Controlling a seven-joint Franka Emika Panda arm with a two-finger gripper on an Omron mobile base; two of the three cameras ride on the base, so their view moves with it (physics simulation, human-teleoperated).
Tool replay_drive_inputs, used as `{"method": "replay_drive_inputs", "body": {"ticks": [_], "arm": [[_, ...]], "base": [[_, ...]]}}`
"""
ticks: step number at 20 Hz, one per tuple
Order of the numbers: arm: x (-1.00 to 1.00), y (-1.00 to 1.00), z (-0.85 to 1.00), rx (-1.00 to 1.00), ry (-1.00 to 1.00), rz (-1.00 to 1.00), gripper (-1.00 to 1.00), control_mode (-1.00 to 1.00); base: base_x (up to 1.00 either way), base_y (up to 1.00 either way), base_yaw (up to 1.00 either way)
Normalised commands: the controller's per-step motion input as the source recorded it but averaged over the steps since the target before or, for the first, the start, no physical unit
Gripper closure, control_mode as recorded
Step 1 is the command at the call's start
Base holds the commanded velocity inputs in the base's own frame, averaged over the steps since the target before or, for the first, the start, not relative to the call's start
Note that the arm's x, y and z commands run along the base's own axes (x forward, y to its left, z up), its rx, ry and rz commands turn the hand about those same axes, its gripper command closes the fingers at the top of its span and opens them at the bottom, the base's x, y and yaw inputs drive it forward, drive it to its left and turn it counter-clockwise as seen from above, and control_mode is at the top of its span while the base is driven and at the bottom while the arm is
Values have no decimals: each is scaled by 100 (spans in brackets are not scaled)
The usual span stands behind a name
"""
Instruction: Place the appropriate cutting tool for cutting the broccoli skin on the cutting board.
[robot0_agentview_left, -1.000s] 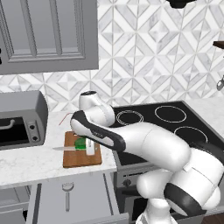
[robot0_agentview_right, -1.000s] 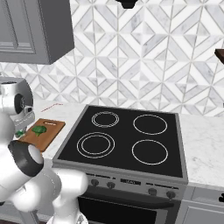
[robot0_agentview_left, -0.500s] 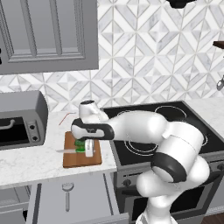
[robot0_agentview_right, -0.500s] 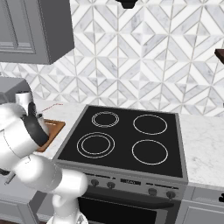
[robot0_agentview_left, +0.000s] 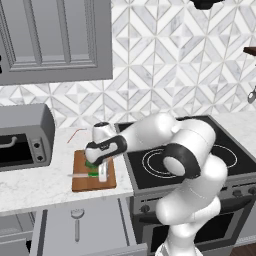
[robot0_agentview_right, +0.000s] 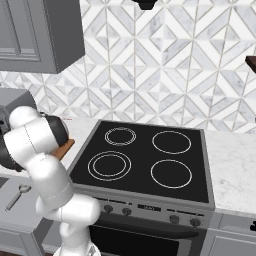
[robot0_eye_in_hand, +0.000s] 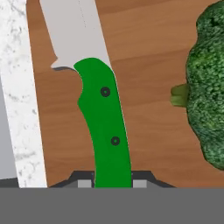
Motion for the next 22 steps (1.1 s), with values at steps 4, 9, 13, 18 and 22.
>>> {"method": "replay_drive_inputs", "body": {"ticks": [4, 9, 13, 18, 22], "arm": [[13, 0, -44, 1, 0, 0, 100, -100], [1, -7, -14, 3, 0, 0, -100, -100], [-37, -28, 16, 8, 0, 0, -100, -100], [-58, -46, 48, 7, 0, 0, -100, -100], [-60, -52, 66, 7, -2, 0, -100, -100]], "base": [[0, 0, 0], [0, 0, 0], [0, 0, 0], [0, 0, 0], [0, 0, 0]]}}
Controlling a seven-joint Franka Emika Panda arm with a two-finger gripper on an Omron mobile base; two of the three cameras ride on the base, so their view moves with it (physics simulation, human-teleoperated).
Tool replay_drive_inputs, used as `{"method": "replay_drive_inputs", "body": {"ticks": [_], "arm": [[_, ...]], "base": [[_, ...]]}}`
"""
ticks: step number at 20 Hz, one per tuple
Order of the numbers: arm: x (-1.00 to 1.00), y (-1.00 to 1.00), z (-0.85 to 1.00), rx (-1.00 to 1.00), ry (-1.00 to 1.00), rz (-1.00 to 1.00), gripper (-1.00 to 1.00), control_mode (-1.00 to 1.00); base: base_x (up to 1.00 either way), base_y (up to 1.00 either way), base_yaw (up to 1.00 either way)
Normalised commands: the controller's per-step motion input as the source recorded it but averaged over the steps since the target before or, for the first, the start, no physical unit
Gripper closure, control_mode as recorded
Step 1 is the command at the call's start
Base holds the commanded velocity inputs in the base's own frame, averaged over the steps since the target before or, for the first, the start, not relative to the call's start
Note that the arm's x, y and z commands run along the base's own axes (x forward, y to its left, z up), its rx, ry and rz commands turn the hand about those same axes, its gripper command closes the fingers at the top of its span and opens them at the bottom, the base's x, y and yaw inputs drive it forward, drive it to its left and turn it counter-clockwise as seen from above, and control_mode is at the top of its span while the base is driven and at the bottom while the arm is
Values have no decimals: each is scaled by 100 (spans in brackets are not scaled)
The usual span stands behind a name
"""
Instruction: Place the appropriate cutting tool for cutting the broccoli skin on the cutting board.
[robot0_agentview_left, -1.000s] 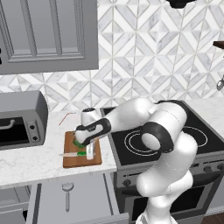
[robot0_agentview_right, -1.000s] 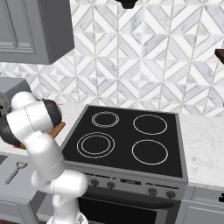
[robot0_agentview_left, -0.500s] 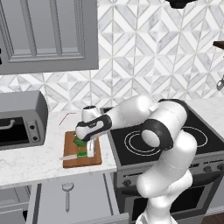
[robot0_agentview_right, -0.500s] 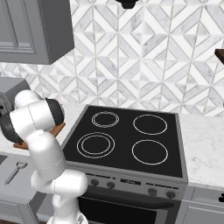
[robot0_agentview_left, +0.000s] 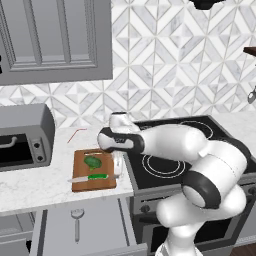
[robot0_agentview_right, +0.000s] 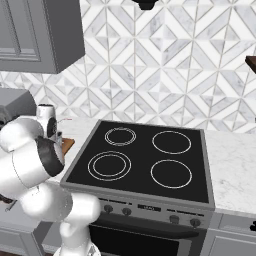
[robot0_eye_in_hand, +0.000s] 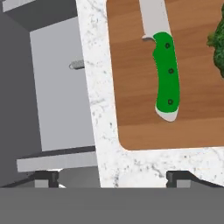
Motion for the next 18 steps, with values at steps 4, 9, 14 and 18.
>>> {"method": "replay_drive_inputs", "body": {"ticks": [4, 9, 14, 18], "arm": [[-70, -28, 69, 6, -5, 0, -100, -100], [-61, 9, 63, 2, -8, -4, -100, -100], [-33, 6, 44, 1, 0, -29, -100, -100], [-14, 0, 73, 0, 1, -35, -100, -100]], "base": [[0, 0, 0], [0, 0, 0], [0, 0, 0], [0, 0, 0]]}}
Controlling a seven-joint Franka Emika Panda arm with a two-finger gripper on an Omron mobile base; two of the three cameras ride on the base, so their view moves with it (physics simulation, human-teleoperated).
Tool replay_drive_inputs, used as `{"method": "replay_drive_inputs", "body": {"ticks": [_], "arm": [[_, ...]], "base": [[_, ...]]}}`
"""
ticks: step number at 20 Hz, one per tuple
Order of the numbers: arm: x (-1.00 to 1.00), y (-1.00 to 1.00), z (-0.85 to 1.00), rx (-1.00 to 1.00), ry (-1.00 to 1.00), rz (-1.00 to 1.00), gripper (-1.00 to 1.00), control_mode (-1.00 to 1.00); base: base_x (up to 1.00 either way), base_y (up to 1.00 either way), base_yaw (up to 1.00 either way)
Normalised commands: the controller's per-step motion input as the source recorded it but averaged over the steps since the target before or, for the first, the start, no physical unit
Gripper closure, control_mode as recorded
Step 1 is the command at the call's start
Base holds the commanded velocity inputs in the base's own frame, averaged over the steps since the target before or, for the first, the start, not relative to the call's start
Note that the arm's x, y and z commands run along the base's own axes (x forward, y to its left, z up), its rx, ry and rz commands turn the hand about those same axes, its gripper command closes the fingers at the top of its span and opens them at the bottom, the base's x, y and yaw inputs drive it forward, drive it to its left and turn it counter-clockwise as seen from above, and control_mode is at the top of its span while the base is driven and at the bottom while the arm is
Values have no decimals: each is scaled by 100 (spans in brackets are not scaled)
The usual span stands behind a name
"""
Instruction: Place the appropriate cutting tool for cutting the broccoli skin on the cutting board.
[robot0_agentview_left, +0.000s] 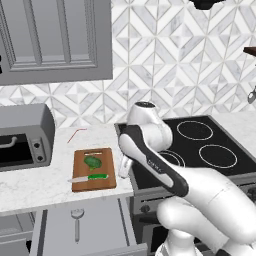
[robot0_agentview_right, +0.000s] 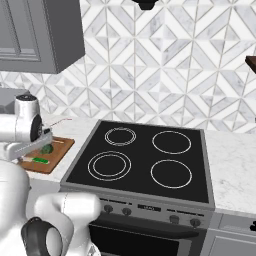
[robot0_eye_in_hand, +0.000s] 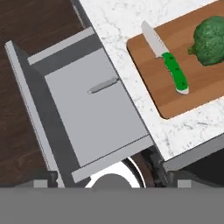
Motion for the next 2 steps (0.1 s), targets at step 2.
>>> {"method": "replay_drive_inputs", "body": {"ticks": [2], "arm": [[-22, 0, 77, 0, 0, -34, -100, -100]], "base": [[0, 0, 0]]}}
